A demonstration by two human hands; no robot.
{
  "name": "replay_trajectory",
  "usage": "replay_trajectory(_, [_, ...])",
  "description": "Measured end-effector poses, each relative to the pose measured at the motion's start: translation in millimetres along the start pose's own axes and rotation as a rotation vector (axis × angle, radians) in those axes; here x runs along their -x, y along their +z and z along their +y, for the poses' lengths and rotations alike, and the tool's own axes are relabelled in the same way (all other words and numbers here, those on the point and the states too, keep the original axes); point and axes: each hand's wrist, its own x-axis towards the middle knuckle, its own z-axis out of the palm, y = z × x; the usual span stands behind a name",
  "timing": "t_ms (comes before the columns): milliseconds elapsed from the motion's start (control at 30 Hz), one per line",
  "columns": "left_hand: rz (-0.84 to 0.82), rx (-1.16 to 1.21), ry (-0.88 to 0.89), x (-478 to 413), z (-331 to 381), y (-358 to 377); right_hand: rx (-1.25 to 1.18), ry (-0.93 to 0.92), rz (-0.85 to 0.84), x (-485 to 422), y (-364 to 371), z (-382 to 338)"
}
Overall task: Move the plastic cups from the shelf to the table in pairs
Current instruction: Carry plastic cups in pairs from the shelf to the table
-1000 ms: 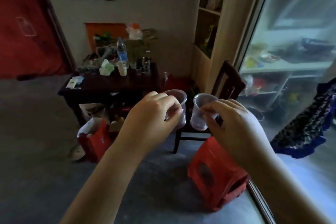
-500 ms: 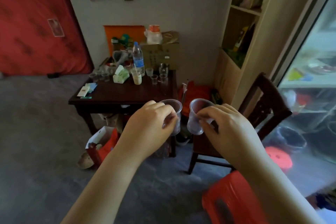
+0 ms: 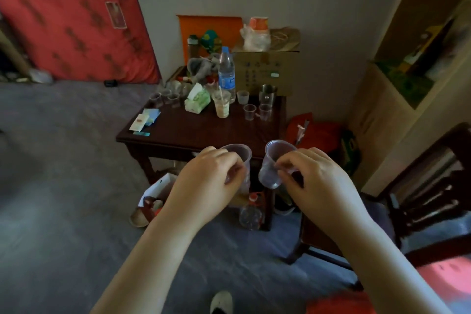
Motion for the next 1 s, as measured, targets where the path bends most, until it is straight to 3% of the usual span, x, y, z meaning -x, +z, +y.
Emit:
replay_trajectory(433, [-0.081,0.108,0.012,-149,-166,70,0.03,0.066,-0.082,-163,128,61])
replay_trajectory(733, [-0.177,0.175,0.015,-223,-209,121,0.019,0.145,-0.077,-219,168,120])
replay_trajectory(1000, [-0.273,0.231,-0.104,-287,-228,185,-0.073,0.161,-0.155,-273,199,205])
